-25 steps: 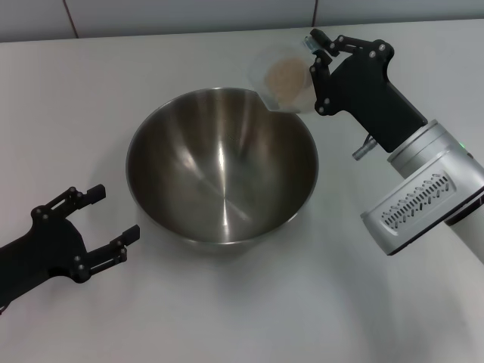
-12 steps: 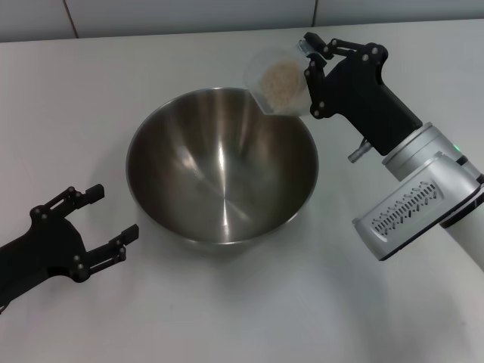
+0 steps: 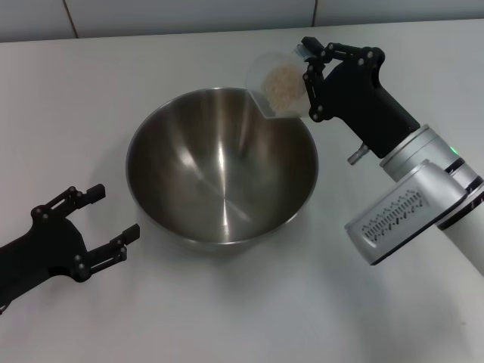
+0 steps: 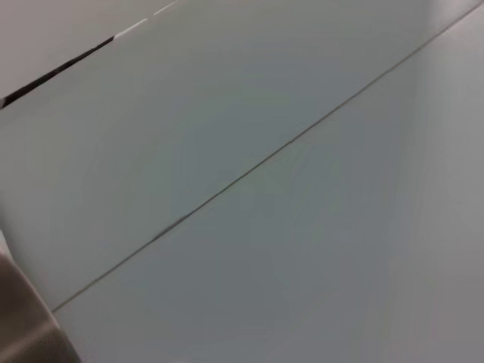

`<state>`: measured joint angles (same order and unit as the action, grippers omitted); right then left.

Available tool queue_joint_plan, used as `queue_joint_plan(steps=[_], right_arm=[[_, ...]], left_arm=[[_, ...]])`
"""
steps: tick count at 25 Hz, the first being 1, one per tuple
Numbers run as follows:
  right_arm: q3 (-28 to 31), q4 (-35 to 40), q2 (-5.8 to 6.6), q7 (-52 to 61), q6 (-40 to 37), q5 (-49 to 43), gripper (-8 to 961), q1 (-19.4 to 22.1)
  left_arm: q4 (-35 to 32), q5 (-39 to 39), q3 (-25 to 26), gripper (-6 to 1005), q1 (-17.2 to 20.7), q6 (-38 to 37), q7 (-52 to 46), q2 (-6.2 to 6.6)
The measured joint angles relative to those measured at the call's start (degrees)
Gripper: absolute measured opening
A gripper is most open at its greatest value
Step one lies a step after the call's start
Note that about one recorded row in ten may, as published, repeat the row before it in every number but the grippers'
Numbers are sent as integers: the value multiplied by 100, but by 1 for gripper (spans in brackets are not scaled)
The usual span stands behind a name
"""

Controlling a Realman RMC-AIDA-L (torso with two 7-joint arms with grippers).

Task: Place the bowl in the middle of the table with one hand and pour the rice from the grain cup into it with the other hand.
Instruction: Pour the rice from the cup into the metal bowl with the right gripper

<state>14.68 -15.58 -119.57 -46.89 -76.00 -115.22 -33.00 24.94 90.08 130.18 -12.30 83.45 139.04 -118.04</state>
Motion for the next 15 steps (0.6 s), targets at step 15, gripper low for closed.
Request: queue_joint_plan(steps=[15], right_arm=[[-36,-67,2,-275,8,-2,41,18]], left_arm=[[-23,1,9,829,6,-11,0,-10]])
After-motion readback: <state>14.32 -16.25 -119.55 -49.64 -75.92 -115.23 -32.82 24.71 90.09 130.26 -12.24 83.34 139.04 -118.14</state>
